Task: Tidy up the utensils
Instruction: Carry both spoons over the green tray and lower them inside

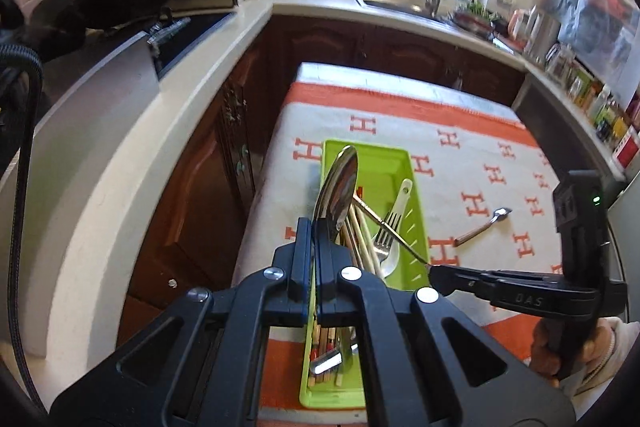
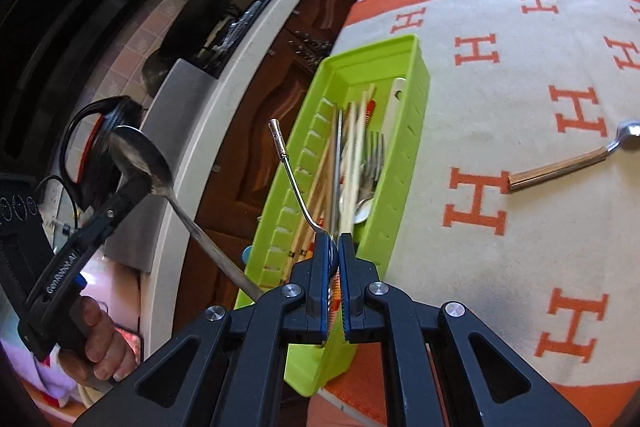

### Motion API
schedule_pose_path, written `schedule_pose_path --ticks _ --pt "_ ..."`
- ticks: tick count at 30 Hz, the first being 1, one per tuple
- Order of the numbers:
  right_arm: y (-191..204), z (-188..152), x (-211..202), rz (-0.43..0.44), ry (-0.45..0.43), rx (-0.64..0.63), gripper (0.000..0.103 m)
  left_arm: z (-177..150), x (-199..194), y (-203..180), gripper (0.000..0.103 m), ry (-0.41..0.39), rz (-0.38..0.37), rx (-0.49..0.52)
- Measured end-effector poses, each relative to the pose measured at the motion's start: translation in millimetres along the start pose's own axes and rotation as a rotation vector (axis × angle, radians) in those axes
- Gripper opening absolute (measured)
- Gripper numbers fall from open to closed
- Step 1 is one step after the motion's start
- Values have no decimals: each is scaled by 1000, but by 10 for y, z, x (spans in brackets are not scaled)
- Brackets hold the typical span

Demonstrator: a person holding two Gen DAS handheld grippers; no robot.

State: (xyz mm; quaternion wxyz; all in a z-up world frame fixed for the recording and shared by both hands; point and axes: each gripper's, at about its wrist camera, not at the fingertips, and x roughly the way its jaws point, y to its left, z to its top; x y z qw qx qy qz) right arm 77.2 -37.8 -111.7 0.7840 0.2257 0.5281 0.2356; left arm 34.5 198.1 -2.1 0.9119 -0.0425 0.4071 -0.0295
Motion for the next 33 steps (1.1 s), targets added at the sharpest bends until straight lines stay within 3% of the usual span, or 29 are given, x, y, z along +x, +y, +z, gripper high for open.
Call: schedule_pose_path --ticks 9,15,18,24,33 --pt "-152 177 116 -93 -54 85 4 59 984 -375 0 88 -43 68" --pt "-111 241 180 -115 -61 111 5 56 1370 -448 0 120 -53 18" --pt "-55 245 187 -132 -67 92 9 61 1363 -391 0 110 -70 -13" --pt "22 176 183 -96 -45 54 31 53 1201 -327 0 97 -75 -22" --pt "60 85 28 -101 -81 0 32 -80 997 -369 0 120 -103 -45"
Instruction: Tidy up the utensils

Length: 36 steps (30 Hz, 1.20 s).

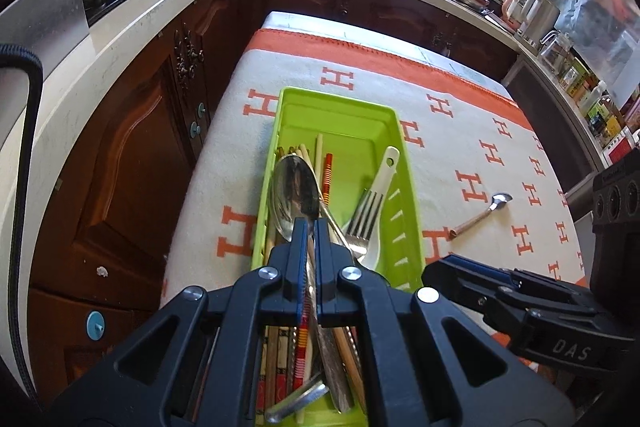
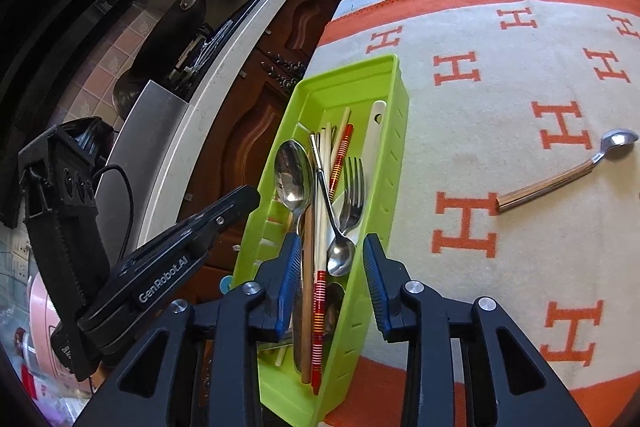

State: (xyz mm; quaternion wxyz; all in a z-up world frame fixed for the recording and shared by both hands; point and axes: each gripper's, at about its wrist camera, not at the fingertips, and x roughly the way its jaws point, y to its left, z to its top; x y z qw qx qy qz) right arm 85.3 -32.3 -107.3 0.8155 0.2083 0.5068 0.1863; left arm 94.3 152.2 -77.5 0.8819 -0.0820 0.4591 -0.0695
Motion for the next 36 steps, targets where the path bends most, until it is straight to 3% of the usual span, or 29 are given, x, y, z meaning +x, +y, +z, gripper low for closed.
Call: schedule_pose_path --ticks 12,19,27,36 --pt "-180 -142 -297 -40 -31 -7 32 -300 -219 -223 3 21 27 13" --pt "-350 -217 -488 -53 -50 12 32 -438 -302 -407 40 14 23 29" --pt "-672 -244 -859 -92 -110 24 35 -477 -324 -810 41 9 -22 79" --pt "-1177 -159 -1317 -199 -196 27 37 -393 -108 -1381 41 43 -57 192"
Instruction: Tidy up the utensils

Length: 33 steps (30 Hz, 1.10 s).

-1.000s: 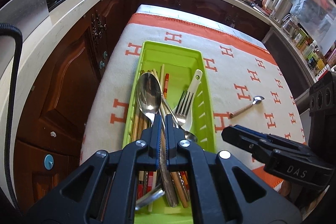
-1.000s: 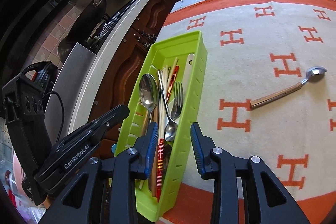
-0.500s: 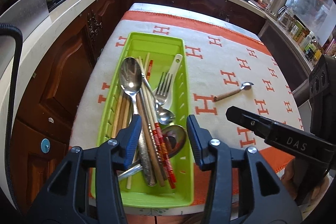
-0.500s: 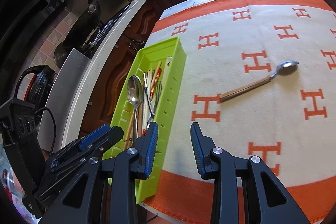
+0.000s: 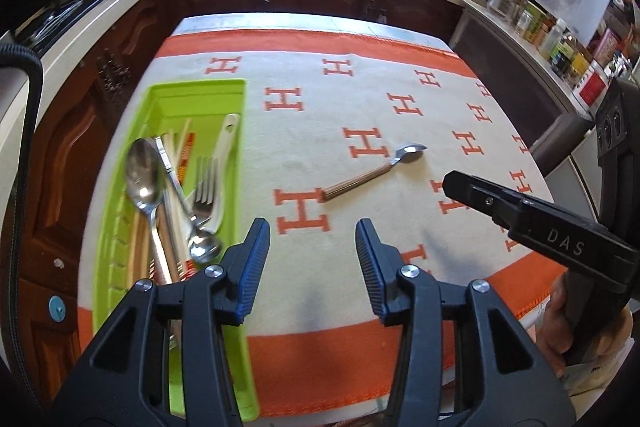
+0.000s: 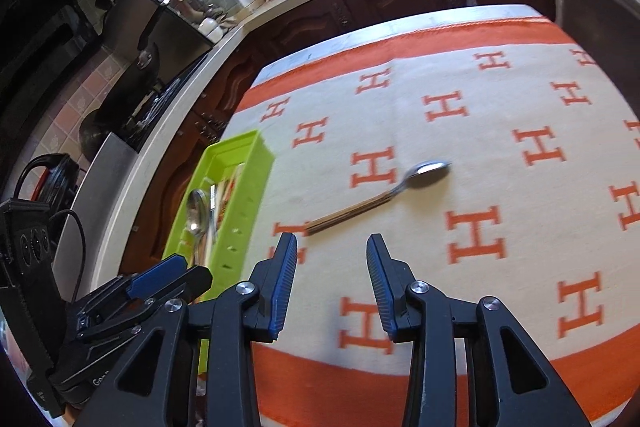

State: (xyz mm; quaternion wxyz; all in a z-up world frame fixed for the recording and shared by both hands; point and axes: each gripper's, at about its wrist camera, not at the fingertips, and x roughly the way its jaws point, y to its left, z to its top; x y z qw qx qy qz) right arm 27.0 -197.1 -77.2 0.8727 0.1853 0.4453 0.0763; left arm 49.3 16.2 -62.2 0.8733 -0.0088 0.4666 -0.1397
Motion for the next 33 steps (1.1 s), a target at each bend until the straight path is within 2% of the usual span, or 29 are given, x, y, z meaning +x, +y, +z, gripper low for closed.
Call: schedule_pose_path --ticks 5,11,17,22,27,29,31,33 --pt "-290 94 -44 -47 -16 9 37 215 273 -282 41 48 -15 85" --pt "-506 175 22 -55 -10 31 37 452 705 -590 41 120 -5 225" --pt "-672 202 84 -64 -15 45 37 572 1160 -900 41 191 0 316" --pt "-890 210 134 -66 -7 73 37 605 1483 -1119 41 206 24 360" --pt "-1039 196 155 -61 -2 96 37 672 1658 -1190 32 187 24 356" --pt "-1088 191 162 -55 0 107 37 710 1692 -1197 13 181 -3 347" --pt "-1140 194 170 -50 -1 114 37 737 1712 -1206 5 173 -1 344" --pt "-1159 186 177 -46 -2 117 37 754 1723 -1215 3 163 10 346"
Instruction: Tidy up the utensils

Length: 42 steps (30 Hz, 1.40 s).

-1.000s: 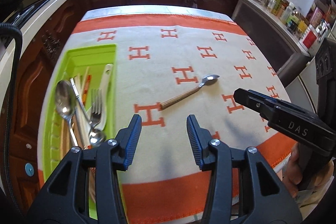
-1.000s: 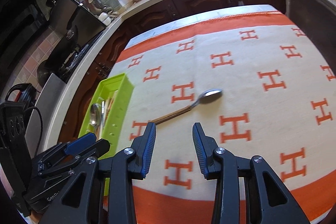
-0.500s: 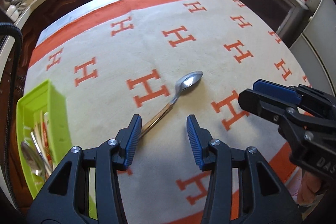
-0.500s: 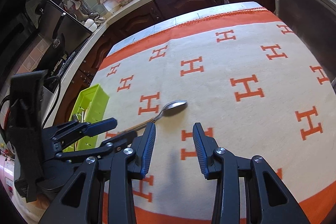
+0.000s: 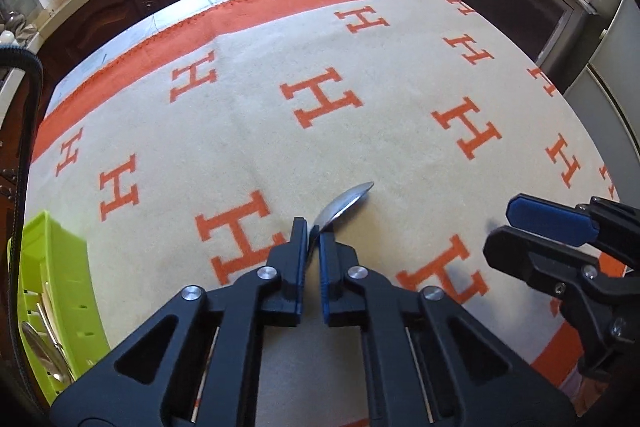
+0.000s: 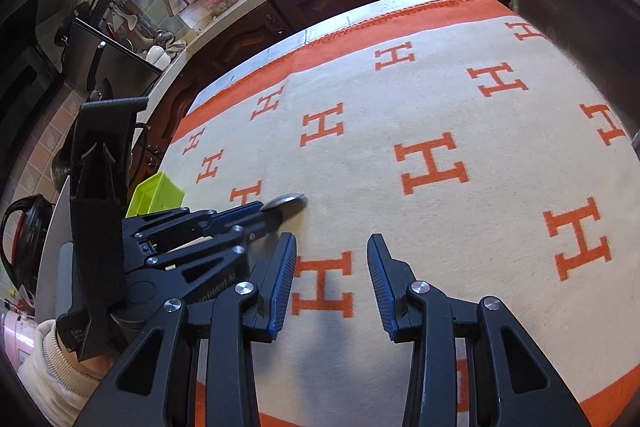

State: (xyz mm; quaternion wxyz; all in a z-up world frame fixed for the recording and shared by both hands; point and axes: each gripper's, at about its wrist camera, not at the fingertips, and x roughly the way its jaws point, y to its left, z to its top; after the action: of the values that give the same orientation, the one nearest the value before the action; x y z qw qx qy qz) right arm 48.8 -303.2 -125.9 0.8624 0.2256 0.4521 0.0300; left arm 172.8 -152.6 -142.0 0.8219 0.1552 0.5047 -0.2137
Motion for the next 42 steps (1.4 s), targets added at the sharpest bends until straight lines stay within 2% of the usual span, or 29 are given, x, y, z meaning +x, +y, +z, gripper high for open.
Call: schedule_pose_path --ticks 3,9,15,18,23,32,34,37,42 --pt "-11 -3 9 6 0 0 37 4 -19 39 0 3 -21 -22" --pt "28 -42 -10 21 2 -8 37 -84 -286 217 0 -12 -110 -118" --pt "205 -96 -73 42 2 -46 37 -312 -768 446 0 -58 -158 -226" --pt "349 -139 -116 59 4 -77 37 -456 -1075 553 0 -95 -157 -276" --pt "593 -216 -166 86 18 -131 37 -731 -1573 717 0 -155 -111 -344" --pt "1253 -364 -160 141 70 -267 37 -1308 -2258 1102 0 -250 106 -422" --pt "1431 -379 -164 153 76 -294 37 -1391 -2301 1222 0 -262 138 -441" --pt "1619 -382 -163 163 82 -320 37 -1513 -2305 1457 0 -266 136 -502" --pt "1999 -457 -145 161 92 -384 37 -1602 -2119 1808 0 -252 172 -587"
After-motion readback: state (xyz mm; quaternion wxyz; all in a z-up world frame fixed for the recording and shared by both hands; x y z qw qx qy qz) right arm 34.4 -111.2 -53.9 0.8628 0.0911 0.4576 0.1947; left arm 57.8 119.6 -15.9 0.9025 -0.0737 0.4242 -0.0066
